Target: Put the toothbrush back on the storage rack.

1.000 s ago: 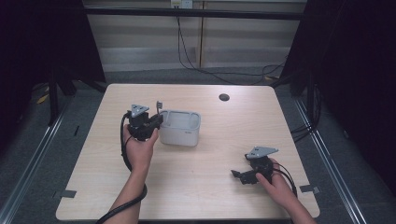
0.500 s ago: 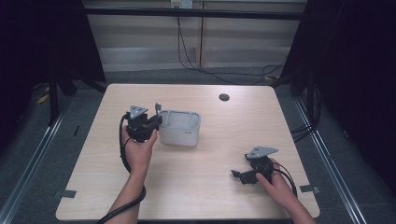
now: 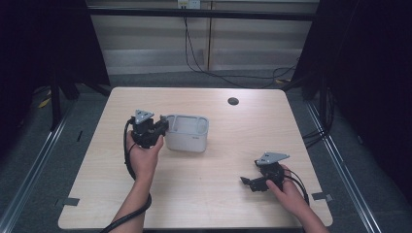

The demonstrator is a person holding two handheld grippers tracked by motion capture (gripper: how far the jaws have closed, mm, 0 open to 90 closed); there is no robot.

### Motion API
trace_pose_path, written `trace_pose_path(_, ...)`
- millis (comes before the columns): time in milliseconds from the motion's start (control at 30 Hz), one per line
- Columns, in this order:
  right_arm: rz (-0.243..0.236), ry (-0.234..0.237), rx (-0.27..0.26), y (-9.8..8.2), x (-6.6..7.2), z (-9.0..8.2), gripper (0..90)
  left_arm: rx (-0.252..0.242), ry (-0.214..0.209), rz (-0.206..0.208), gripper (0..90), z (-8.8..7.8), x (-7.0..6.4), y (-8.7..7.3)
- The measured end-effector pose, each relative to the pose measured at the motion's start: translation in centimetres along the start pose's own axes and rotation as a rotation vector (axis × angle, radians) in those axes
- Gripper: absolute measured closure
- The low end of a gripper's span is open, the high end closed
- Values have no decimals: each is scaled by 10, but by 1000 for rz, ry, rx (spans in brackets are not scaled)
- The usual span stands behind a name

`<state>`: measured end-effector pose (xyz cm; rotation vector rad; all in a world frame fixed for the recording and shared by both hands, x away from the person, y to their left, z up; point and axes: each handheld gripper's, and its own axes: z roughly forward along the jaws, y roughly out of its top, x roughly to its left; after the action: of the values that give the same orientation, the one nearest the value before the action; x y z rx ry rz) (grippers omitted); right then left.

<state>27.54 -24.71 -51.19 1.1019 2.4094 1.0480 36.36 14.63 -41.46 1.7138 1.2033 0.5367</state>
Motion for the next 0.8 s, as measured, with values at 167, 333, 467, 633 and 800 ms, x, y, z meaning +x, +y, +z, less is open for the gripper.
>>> trace_pose_path(167,-1,1,0,0,0,0,116,-3,1,6,758,-1,1,1)
trace_pose_path(333,-1,1,-1,0,0,0,115,-7,-7,1,725,-2,1,1)
trace_pose_path(467,-2,0,-1,0,0,0,115,-11,-7,2,686,-3,2,1)
trace_pose_path(633,-2,1,0,0,0,0,115,-9,-17,5,641,-4,4,1)
trace_pose_path(800,0,0,-1,0,0,0,115,-1,-30,-1,591,-4,6,0)
